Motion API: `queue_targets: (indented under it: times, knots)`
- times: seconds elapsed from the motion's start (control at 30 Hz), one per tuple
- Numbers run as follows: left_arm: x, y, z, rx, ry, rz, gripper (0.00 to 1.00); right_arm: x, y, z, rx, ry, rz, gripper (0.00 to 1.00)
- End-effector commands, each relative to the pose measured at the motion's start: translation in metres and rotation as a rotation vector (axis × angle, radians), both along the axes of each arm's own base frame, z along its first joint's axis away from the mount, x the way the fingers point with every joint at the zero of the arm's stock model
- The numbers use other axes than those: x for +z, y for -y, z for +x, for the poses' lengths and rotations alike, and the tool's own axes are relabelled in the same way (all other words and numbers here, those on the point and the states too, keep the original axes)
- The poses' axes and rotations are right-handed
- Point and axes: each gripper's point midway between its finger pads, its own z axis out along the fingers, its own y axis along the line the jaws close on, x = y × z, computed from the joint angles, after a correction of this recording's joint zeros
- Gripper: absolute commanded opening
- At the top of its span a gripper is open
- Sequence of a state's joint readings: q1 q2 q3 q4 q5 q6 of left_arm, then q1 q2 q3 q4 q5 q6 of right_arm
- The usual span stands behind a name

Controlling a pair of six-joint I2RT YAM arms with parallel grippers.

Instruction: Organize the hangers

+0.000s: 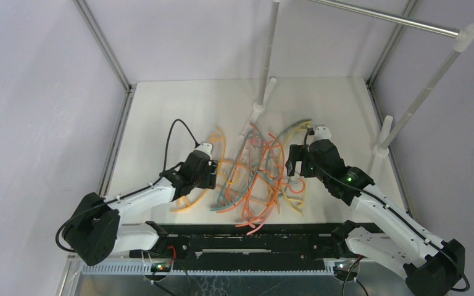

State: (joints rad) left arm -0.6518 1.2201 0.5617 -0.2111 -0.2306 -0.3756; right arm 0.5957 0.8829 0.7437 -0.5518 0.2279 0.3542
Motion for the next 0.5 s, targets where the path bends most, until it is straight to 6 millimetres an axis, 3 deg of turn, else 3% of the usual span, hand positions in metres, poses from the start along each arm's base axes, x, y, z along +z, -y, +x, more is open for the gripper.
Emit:
queue_targets:
  times: [0.0, 0.17, 0.47]
  knots:
    - [0.003, 0.013, 0.003, -0.04, 0.022, -0.005, 0.64, 0.003, 0.006, 0.003, -0.034, 0.022, 0.006, 1.0]
    - [0.0, 0.022, -0.001, -0.07, 0.004, -0.021, 0.62, 0.0, 0.01, 0.005, -0.051, 0.015, 0.004, 1.0]
    - [-0.025, 0.03, 0.0, -0.083, -0.038, 0.002, 0.48, -0.005, 0.014, 0.004, -0.06, -0.005, 0.01, 1.0]
